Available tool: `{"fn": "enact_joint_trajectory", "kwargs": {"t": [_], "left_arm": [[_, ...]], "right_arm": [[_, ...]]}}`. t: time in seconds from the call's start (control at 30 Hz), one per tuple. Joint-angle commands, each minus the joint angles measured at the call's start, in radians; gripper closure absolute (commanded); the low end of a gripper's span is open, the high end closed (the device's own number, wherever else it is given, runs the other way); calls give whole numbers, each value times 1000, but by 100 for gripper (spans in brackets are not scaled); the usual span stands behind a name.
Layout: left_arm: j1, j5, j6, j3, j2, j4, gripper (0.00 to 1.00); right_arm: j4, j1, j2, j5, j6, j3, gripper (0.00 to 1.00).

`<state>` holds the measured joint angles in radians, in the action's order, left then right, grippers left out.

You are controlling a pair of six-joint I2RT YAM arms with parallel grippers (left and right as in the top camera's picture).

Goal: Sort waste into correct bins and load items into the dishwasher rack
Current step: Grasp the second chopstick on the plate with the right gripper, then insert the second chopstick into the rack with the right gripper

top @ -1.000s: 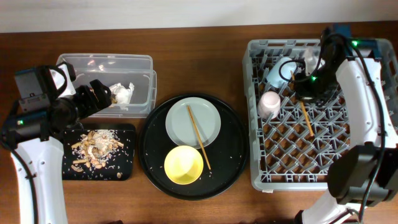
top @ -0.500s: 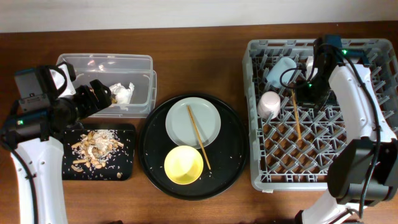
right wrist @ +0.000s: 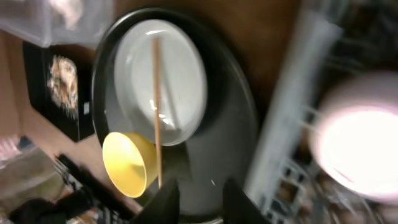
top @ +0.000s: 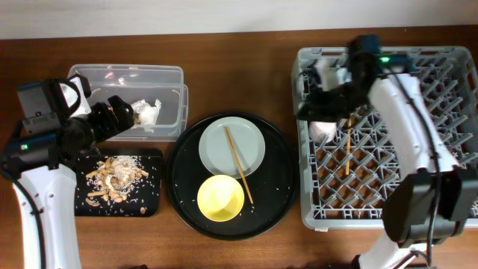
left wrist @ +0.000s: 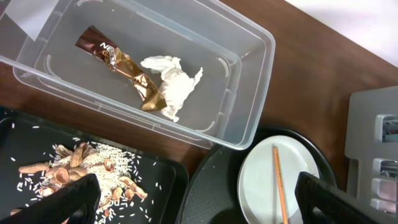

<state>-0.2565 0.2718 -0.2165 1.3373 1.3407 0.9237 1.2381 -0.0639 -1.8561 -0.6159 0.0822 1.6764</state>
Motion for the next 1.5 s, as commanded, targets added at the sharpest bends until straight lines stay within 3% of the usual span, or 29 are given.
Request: {"fn": "enact_joint_trajectory", "kwargs": {"t": [0.0,0.13,0.27,0.57,0.63,0.7,0.77,0.83,0.97,1.07,1.2,1.33,1.47], "left_arm": [[-3,-7,6,16,-11,-2,1],[-3,-7,6,16,-11,-2,1],[-3,-7,6,16,-11,-2,1],[-3,-7,6,16,-11,-2,1],[-3,-7,6,16,-11,-2,0],[-3,-7,6,16,-11,-2,1],[-3,-7,6,16,-11,-2,1],[-3,-7,6,16,-11,-2,1],[-3,-7,6,16,-11,-2,1],[-3,-7,6,16,-11,-2,1],[-3,-7,6,16,-11,-2,1],[-3,-7,6,16,-11,-2,1],[-3,-7,6,16,-11,-2,1]], "right_arm": [[-47,-142,-2,56,15,17,69],[-128,-394,-39,282,-66,17,64],[-176,-528,-127,430,-177,17,63],[-243,-567,-364,429,-196,17,63],[-245,-567,-377,429,-196,16,69],[-248,-567,-377,429,-196,16,89],[-231,-567,-374,414,-196,24,96],[-164,-559,-346,408,-195,90,96],[35,-482,-231,524,-192,250,96],[227,-279,-109,659,-183,259,96],[365,-19,-60,674,-135,254,96],[327,126,-61,674,-113,177,96],[134,156,-63,673,-86,13,96]]}}
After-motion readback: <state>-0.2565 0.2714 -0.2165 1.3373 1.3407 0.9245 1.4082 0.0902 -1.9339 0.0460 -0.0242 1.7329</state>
